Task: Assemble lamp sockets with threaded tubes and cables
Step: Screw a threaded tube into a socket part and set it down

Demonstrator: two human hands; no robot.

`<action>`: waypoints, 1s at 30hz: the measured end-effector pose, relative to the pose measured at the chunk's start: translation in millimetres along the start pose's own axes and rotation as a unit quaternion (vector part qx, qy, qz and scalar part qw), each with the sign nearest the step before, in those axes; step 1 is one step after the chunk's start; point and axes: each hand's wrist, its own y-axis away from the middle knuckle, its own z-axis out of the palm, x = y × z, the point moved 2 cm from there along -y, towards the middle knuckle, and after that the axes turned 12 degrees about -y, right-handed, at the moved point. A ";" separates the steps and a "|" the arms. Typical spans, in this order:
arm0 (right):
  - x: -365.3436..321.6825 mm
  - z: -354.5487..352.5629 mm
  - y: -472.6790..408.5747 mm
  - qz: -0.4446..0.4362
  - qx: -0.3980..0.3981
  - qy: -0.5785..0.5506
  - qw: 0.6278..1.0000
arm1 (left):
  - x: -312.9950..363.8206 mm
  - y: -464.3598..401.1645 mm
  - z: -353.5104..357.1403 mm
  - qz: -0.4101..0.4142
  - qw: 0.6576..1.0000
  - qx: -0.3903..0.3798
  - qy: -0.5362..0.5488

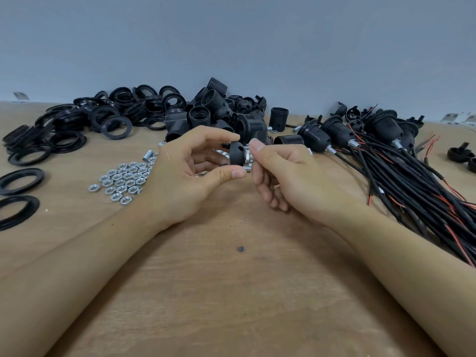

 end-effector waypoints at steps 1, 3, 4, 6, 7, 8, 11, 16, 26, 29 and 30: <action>0.0 0.3 0.0 0.004 0.011 0.007 1.000 | -0.1 -0.1 0.0 0.000 1.000 -0.001 0.001; -1.1 -1.0 -0.8 0.009 0.030 0.011 0.999 | -0.9 -0.7 0.1 0.001 1.000 0.001 -0.001; -2.1 -1.9 -1.2 0.005 0.030 0.010 0.999 | -1.4 -1.0 -0.2 0.000 1.000 0.003 0.000; -3.7 -3.4 -1.8 -0.008 0.015 0.006 1.000 | -1.8 -1.2 -1.2 -0.001 1.000 0.005 0.005; -3.6 -4.3 -1.5 -0.013 0.009 0.002 1.000 | -1.5 -1.2 -1.2 0.000 1.000 0.005 0.006; -2.9 -4.8 -1.3 -0.013 0.005 0.000 1.000 | -1.0 -1.1 -1.1 0.002 1.000 0.004 0.005; 0.4 -1.3 -0.8 0.002 0.009 0.020 1.000 | -1.1 -0.7 -1.3 0.005 1.000 0.005 -0.001; -1.3 -4.1 -1.4 -0.006 0.020 0.011 1.000 | -2.2 -0.9 -0.3 0.001 1.000 0.004 0.002; -2.9 -2.5 -1.2 -0.005 0.018 0.020 1.000 | -1.9 -0.7 -1.1 0.004 1.000 0.002 0.002; -2.2 -1.8 0.3 -0.012 0.013 0.026 1.000 | -0.9 -0.5 -0.8 0.009 1.000 -0.003 0.001; -1.9 -0.3 0.6 -0.010 0.016 0.030 0.999 | -1.0 -0.5 -0.9 0.009 1.000 -0.004 -0.001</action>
